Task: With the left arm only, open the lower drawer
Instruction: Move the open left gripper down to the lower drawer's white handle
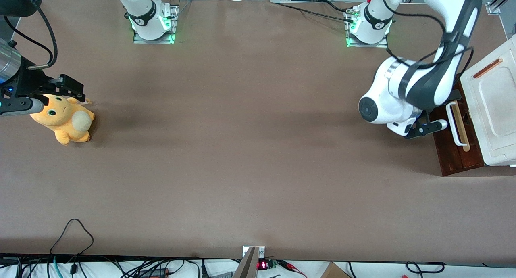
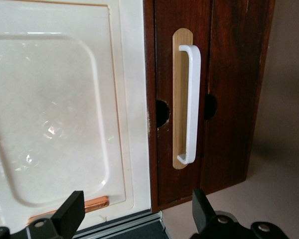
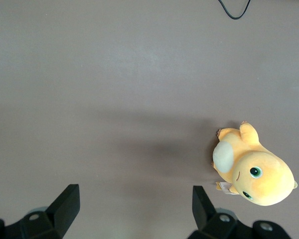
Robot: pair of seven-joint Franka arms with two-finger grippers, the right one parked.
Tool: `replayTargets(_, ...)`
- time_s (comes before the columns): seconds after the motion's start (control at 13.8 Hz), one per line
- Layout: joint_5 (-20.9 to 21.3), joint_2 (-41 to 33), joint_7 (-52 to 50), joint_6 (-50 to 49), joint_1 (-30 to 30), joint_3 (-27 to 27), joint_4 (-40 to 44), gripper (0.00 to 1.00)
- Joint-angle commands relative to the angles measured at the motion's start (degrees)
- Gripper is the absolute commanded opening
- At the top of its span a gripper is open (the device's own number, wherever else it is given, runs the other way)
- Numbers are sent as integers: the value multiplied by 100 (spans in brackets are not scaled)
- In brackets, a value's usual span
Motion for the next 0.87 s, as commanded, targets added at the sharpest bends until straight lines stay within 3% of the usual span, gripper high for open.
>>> replayTargets(0.0,757,263,-653,47,139,-194,-529,95)
replayTargets(0.14,1172,263,-1076,109,139,-186,-1042,89)
replayTargets(0.36,1348,412,-1112,126,78,-81,-1175,88)
replayTargets(0.8,1594,738,-1156,522,-791,1140,-1175,81)
